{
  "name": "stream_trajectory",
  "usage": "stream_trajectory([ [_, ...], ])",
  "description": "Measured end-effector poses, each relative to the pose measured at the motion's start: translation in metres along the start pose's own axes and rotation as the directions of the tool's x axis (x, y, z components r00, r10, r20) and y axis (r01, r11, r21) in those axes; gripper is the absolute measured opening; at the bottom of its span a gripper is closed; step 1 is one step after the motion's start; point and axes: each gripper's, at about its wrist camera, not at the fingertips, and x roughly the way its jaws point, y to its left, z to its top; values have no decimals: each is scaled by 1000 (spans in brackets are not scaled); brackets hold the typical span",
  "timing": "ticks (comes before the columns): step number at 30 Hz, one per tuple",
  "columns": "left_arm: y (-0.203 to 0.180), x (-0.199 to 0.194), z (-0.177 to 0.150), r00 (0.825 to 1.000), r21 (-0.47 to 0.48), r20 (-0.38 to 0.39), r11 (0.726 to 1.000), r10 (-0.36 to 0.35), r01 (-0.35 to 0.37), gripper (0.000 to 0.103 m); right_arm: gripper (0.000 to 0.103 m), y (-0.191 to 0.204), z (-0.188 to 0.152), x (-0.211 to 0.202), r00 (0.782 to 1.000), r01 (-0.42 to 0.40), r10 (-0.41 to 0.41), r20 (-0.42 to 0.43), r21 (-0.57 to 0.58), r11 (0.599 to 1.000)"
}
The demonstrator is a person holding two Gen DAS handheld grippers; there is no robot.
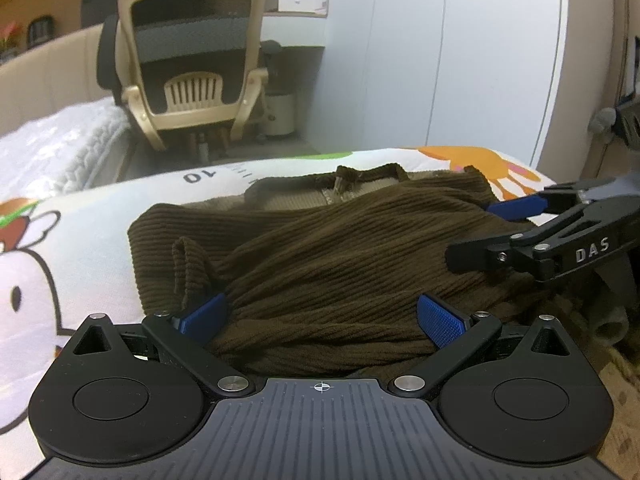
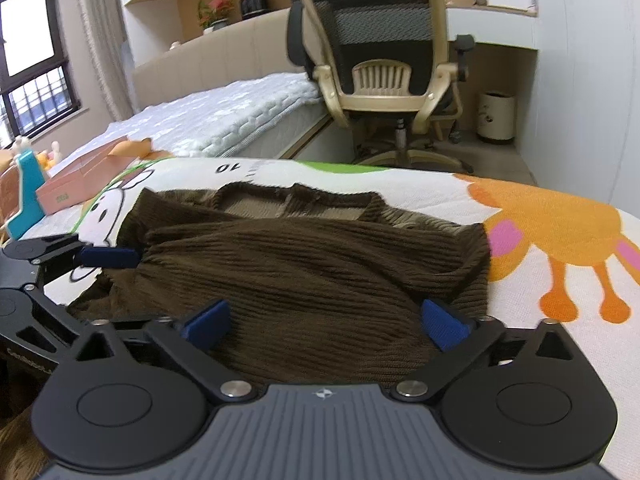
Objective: Fold clothes
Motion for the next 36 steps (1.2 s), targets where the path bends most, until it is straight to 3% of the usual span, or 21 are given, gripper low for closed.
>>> stream_trajectory([
  [7,6,6,10,997,-11,-75,999,-33,32,103,103,-17,9,1,995,-84,87,-53,62,995],
  [10,21,-4,22,989,-81,-104,992,-105,96,103,103,-24,16,-17,997,-68,71,-16,117,991],
  [12,44,-26,36,987,-185,-51,973,-150,138,103,103,-29,23,-39,997,-23,16,72,91,996],
  [14,66,-40,49,992,-228,-18,967,-121,114,103,100,-35,31,-58,987,37,-45,152,52,998],
  [15,74,-39,52,994,-241,-26,966,-107,98,103,96,-41,34,-55,987,62,-70,142,59,996],
  [17,88,-23,55,994,-258,-68,964,-80,60,103,77,-56,37,-40,991,86,-96,91,109,990],
  [18,93,-15,54,994,-265,-86,963,-73,48,103,74,-62,36,-30,994,82,-92,63,140,987],
  [24,107,26,43,994,-330,-97,944,-59,24,99,72,-72,28,18,996,81,-85,9,224,971],
  [25,106,29,41,994,-337,-93,941,-51,16,93,71,-71,27,22,997,74,-78,10,214,974],
  [26,104,33,41,995,-329,-89,944,-36,5,81,63,-67,29,25,998,66,-69,12,191,979],
  [27,102,35,44,996,-311,-86,950,-25,-2,75,58,-63,30,28,998,58,-61,14,167,984],
  [29,99,39,48,996,-284,-85,959,-28,3,38,27,-54,36,32,999,49,-48,-6,125,991],
  [30,98,39,50,995,-281,-90,960,-47,20,29,16,-49,39,34,999,44,-43,-19,104,994],
  [31,99,36,52,993,-283,-89,958,-74,46,17,15,-45,41,32,999,40,-38,-25,95,995],
  [33,97,16,56,992,-278,-62,957,-111,89,16,14,-36,42,6,999,41,-42,11,78,996],
  [36,85,-47,55,988,-210,22,966,-151,152,16,13,-17,37,-61,994,12,-16,106,35,999],
])
